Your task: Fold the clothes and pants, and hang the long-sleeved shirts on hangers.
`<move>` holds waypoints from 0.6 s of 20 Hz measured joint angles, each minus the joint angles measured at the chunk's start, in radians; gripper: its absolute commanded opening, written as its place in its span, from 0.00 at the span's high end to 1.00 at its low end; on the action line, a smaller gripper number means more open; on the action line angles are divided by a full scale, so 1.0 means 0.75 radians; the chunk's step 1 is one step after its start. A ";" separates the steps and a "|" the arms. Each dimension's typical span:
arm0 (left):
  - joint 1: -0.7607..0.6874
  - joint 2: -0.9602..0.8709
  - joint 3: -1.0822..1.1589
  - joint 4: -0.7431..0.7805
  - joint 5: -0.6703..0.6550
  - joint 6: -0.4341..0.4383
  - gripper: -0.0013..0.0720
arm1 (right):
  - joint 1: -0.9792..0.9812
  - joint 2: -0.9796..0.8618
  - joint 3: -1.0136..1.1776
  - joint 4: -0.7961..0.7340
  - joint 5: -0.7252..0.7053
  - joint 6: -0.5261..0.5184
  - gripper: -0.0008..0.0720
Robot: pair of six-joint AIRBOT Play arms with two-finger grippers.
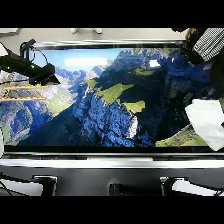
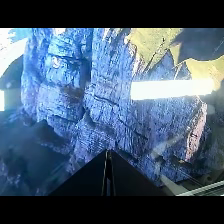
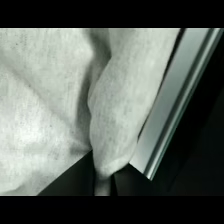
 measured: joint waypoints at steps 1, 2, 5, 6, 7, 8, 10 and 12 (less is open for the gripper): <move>0.001 0.000 0.000 0.000 0.000 -0.001 0.95 | 0.000 0.010 -0.027 -0.012 0.005 0.006 0.95; 0.000 0.000 0.000 0.000 0.000 0.000 0.95 | 0.000 0.019 -0.054 -0.024 0.016 0.010 0.95; 0.001 0.000 0.000 0.000 0.000 0.000 0.95 | 0.000 0.032 -0.110 -0.073 0.051 0.025 0.95; 0.000 0.000 0.000 0.001 0.000 0.000 0.95 | 0.000 0.034 -0.124 -0.089 0.064 0.029 0.95; 0.001 0.000 0.000 0.001 0.000 0.000 0.95 | 0.000 0.035 -0.135 -0.103 0.071 0.033 0.85; 0.001 0.000 0.000 0.001 0.000 0.000 0.95 | 0.000 0.036 -0.143 -0.113 0.079 0.034 0.64; 0.001 0.000 0.000 0.001 0.000 0.000 0.95 | 0.000 0.038 -0.156 -0.132 0.102 0.034 0.40; 0.000 0.000 0.000 0.000 0.001 0.000 0.95 | 0.000 0.051 -0.158 -0.135 0.111 0.018 0.40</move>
